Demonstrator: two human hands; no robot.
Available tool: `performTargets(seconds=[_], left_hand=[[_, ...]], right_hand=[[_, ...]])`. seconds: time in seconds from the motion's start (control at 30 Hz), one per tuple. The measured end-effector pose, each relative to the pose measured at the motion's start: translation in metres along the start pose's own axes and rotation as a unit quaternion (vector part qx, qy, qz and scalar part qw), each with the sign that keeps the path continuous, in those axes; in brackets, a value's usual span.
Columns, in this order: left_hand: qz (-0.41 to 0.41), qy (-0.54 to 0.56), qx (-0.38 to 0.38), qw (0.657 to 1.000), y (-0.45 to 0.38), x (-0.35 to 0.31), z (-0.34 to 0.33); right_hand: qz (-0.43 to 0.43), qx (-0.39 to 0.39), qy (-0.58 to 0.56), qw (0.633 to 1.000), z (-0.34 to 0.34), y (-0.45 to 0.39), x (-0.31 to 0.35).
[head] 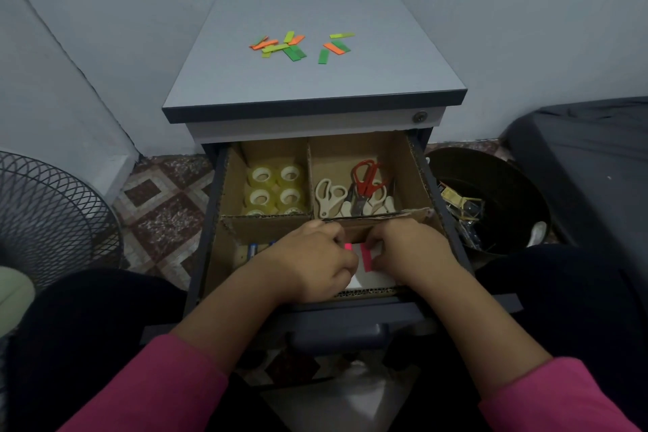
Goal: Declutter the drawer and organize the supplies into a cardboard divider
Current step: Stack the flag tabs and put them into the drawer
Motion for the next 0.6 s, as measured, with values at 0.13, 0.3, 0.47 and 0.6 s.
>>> performTargets(seconds=[0.13,0.3,0.47,0.6], left_hand=[[0.005,0.004,0.002,1.0,-0.001,0.001,0.0],[0.009,0.009,0.006,1.0,0.0,0.001,-0.001],[0.006,0.009,0.009,1.0,0.0,0.0,-0.001],[0.004,0.008,0.006,1.0,0.0,0.0,-0.001]], right_hand=[[0.014,-0.007,0.012,1.0,-0.003,-0.003,0.006],[0.026,-0.012,0.016,0.999,-0.003,-0.004,0.009],[0.035,-0.021,0.026,0.999,-0.003,-0.005,0.012],[0.04,-0.017,0.025,0.999,-0.002,-0.005,0.013]])
Point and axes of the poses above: each hand's wrist, its own y-axis away from the middle knuckle, its own z-axis out of the back of the hand, x = y × z, the point moved 9 cm from there along -y, towards the middle knuckle, and after that the axes turned 6 degrees about z, right-handed, at the moved point
